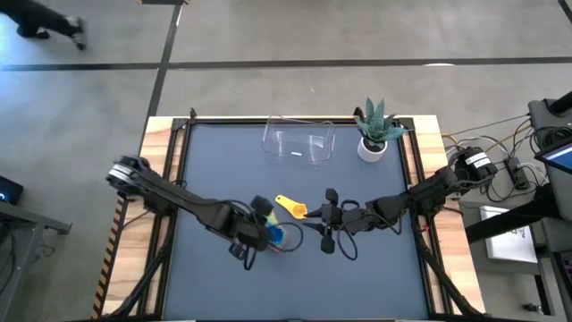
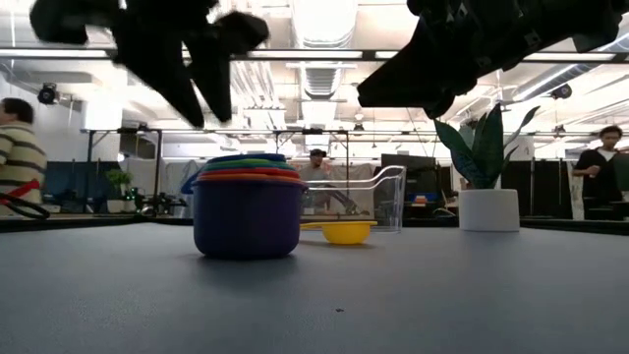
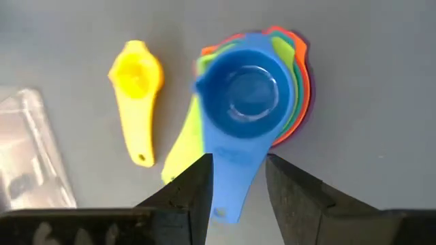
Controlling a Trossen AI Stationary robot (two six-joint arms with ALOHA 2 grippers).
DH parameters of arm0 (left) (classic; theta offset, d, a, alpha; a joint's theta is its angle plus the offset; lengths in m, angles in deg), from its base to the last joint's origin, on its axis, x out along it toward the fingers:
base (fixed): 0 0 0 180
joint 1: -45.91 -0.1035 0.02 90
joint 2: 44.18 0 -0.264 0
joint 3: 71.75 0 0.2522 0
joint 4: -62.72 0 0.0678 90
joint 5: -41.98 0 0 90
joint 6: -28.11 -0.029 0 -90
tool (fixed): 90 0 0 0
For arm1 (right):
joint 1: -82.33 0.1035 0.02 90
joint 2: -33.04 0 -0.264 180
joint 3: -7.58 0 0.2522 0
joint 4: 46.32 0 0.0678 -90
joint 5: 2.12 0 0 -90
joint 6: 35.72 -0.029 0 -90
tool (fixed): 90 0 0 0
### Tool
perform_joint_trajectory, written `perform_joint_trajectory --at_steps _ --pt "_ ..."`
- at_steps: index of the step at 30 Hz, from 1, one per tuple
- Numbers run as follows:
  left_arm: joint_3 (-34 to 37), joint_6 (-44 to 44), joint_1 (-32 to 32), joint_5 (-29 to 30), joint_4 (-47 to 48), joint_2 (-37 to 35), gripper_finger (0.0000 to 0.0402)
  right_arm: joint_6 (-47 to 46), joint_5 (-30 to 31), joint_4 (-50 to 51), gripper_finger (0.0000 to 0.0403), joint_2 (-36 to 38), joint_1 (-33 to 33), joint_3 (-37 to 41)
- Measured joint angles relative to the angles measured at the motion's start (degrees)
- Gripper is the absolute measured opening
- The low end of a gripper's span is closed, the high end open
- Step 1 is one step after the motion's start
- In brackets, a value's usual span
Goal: Nest measuring cups in basket
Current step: Stack the yellow measuring cup on top of the blue measuring cup
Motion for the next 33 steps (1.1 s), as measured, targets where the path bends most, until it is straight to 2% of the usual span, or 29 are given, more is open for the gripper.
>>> perform_joint_trajectory --at_steps 3,7,10,14,18,21,24,33 --pt "2.48 2.59 0.02 0.64 -2.4 -5.69 0.0116 -0.02 -0.02 0.33 0.0102 0.0 0.0 0.0" --pt "11.82 5.51 0.45 0.71 -14.54 -15.29 0.011 0.07 0.0 0.37 0.0102 0.0 -0.02 0.0" --pt "21.71 6.46 0.93 0.78 -27.5 -22.73 0.0107 0.09 0.0 0.39 0.0102 0.0 -0.02 0.0" --pt "34.65 8.29 0.96 0.85 -49.23 -30.91 0.0103 0.05 0.06 0.37 0.0102 0.0 -0.15 0.0" --pt "45.19 7.72 0.92 0.91 -70.88 -35.5 0.0098 0.01 0.71 0.47 0.0102 0.0 -0.5 0.0" --pt "50.52 5.65 0.96 2.21 -82.05 -36.99 0.0095 -0.1 2.55 0.68 0.0102 -0.69 -0.52 0.0" --pt "53.32 5.38 0.9 3.7 -85.58 -37.46 0.0092 -0.09 3.05 0.28 0.0102 -2.39 -0.62 0.0" --pt "54.69 7.16 0.9 3.84 -85.7 -36.97 0.0091 0.43 3.05 -5.78 0.0102 -6.37 -2.0 0.01"
